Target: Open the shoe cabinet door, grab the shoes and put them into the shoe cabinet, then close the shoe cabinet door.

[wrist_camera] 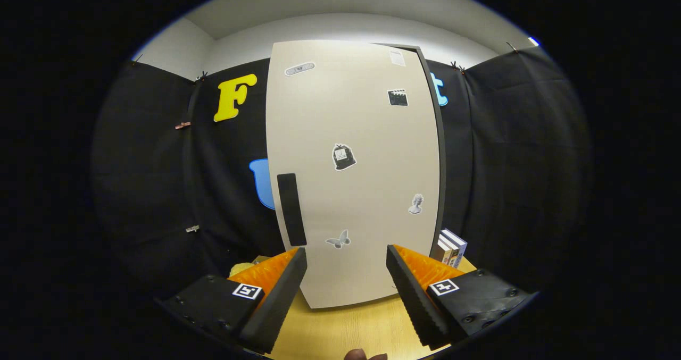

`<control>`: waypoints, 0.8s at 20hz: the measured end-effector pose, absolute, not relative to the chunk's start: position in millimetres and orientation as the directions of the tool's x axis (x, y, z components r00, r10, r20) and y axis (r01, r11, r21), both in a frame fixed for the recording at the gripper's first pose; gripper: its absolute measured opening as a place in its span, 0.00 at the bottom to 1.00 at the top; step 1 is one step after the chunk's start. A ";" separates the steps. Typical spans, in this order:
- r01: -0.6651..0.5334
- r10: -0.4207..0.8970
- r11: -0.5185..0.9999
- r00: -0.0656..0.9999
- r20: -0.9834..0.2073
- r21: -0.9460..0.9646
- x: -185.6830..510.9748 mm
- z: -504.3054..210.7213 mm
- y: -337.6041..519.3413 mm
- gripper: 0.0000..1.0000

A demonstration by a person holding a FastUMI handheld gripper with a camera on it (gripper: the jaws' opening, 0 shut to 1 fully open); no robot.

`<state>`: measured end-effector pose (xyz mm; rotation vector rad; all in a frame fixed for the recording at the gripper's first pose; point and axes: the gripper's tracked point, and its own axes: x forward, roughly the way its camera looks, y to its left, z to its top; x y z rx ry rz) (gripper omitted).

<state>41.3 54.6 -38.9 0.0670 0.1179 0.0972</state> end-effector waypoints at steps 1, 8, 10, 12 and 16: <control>-0.093 0.100 0.993 0.988 -0.113 0.073 41.2 -39.5 54.6 0.98; -0.100 0.109 0.992 0.987 -0.116 0.074 41.4 -41.7 57.6 0.98; -0.108 0.115 0.992 0.987 -0.115 0.069 42.2 -41.6 60.2 0.98; -0.110 0.117 0.992 0.986 -0.116 0.065 42.3 -42.4 61.3 0.98; -0.111 0.118 0.992 0.986 -0.115 0.063 43.2 -41.8 63.9 0.98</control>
